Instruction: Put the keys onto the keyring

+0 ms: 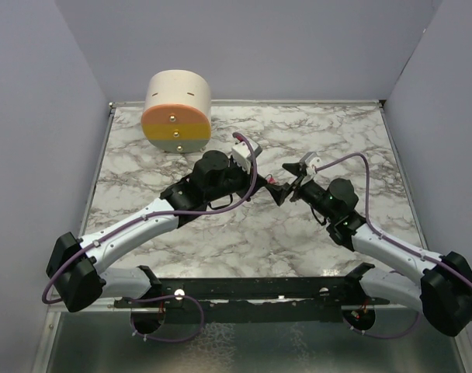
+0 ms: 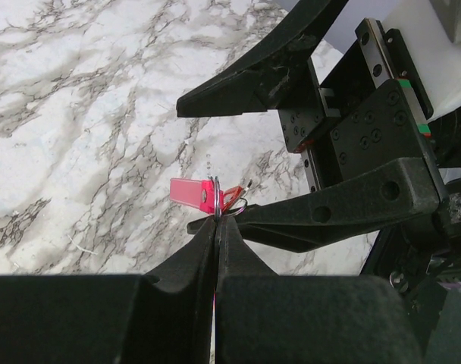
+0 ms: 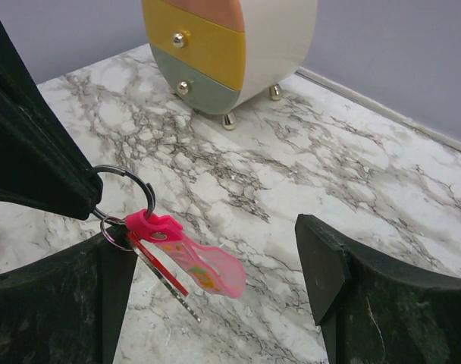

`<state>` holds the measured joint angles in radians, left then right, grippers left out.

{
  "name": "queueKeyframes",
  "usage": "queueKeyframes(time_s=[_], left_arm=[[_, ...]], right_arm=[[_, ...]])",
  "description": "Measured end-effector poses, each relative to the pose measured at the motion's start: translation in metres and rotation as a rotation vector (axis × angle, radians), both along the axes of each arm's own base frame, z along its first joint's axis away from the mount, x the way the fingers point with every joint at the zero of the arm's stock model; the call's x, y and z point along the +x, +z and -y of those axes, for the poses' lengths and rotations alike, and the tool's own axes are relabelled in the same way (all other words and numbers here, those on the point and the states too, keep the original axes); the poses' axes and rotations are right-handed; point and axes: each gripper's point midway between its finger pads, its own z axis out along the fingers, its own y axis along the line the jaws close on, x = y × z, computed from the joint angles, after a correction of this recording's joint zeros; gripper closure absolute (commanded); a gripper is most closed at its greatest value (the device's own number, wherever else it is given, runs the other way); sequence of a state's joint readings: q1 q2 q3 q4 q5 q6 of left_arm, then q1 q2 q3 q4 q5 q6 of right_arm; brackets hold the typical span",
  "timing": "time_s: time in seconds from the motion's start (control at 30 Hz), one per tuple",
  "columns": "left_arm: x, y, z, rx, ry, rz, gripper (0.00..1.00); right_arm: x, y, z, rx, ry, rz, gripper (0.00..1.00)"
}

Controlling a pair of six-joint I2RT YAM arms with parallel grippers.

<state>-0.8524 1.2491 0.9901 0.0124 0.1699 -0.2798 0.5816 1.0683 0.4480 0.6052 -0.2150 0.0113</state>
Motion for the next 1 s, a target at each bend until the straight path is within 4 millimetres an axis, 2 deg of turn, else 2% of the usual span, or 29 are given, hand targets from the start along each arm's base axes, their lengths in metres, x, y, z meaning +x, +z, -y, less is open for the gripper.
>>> queueKeyframes(time_s=[0.53,1.0], left_arm=[[-0.009,-0.018,-0.007,0.072,-0.003,-0.060,1.00],[-0.011,-0.015,-0.006,0.127,-0.011,-0.101,1.00]], right_arm=[[0.004,-0.007,0.009,-0.010,-0.060,-0.018,0.17],[0.004,-0.006,0.009,-0.009,-0.065,-0.017,0.17]])
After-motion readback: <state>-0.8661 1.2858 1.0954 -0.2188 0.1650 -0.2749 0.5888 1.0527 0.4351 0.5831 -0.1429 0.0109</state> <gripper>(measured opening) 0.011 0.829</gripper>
